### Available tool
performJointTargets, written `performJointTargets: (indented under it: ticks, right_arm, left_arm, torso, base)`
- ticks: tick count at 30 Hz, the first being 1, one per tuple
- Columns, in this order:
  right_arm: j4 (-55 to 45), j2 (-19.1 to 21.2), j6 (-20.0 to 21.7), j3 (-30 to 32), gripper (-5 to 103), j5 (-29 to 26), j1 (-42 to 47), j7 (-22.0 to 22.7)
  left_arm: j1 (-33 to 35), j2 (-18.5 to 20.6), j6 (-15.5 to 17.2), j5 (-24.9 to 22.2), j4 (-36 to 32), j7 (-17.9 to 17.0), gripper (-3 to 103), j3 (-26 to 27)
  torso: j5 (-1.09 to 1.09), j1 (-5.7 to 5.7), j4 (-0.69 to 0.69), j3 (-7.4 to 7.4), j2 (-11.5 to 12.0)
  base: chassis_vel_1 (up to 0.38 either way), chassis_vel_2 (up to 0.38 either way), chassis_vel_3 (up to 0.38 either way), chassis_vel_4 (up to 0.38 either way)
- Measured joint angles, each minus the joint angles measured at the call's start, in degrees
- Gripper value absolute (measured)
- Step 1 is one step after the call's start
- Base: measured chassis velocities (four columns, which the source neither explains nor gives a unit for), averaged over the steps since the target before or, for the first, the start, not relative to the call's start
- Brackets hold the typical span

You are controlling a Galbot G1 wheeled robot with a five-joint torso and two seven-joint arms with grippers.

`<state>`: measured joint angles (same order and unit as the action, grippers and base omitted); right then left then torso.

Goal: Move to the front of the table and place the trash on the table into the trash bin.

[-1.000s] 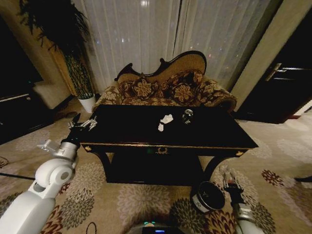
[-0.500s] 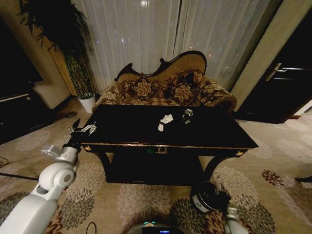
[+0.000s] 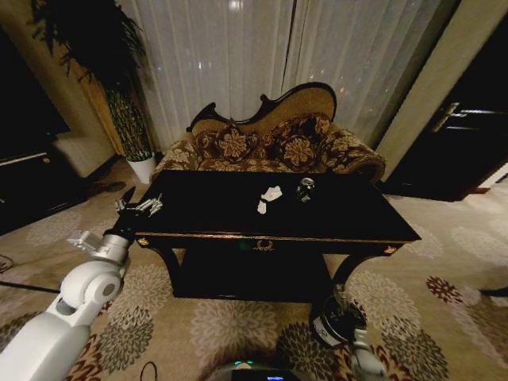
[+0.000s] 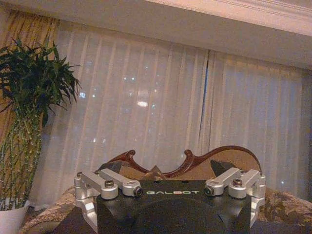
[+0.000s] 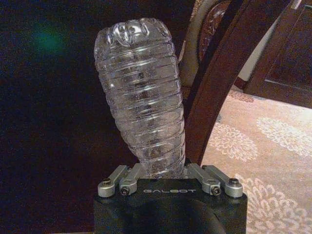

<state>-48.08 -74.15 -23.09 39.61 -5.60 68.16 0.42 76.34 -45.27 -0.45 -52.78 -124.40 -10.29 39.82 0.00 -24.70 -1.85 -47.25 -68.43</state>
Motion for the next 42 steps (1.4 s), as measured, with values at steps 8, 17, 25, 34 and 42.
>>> performJointTargets:
  ticks: [8, 17, 25, 34, 42]
  right_arm:
    - [6.9, 1.6, -1.0, 0.8, 43, -1.0, -5.3, -0.3]
    - [9.3, 3.3, -2.9, 1.3, 71, -0.9, -5.5, -1.7]
    - [6.9, 3.2, -3.0, 2.9, 99, -1.0, -3.0, -1.7]
    - [-8.4, 1.0, -2.8, 6.6, 100, -8.2, 10.9, -1.1]
    - [-29.6, -3.8, -3.0, 12.6, 100, -15.7, 26.1, -0.6]
  left_arm:
    - [-0.8, 1.0, 0.3, 0.3, 0.1, -1.2, 100, -2.1]
    - [-0.2, 1.3, 0.2, -0.1, 0.0, -1.8, 100, -2.0]
    - [0.3, 0.7, 0.6, -1.6, -1.1, -1.6, 100, -0.6]
    - [3.9, -0.2, 0.8, -1.8, -2.5, -0.5, 100, 2.5]
    - [5.4, -0.9, -0.3, -1.8, -1.3, 0.1, 100, 5.5]
  torso:
    - [0.0, -0.01, 0.0, 0.0, 0.0]
    - [0.0, -0.01, 0.0, 0.0, 0.0]
    - [0.0, 0.0, 0.0, 0.0, 0.0]
    - [-0.01, 0.01, 0.0, 0.01, 0.0]
    - [-0.01, 0.01, -0.01, 0.01, 0.0]
  base:
    - [0.0, 0.0, 0.0, 0.0]
    - [0.0, 0.0, 0.0, 0.0]
    - [0.0, 0.0, 0.0, 0.0]
    - [0.0, 0.0, 0.0, 0.0]
    - [0.0, 0.0, 0.0, 0.0]
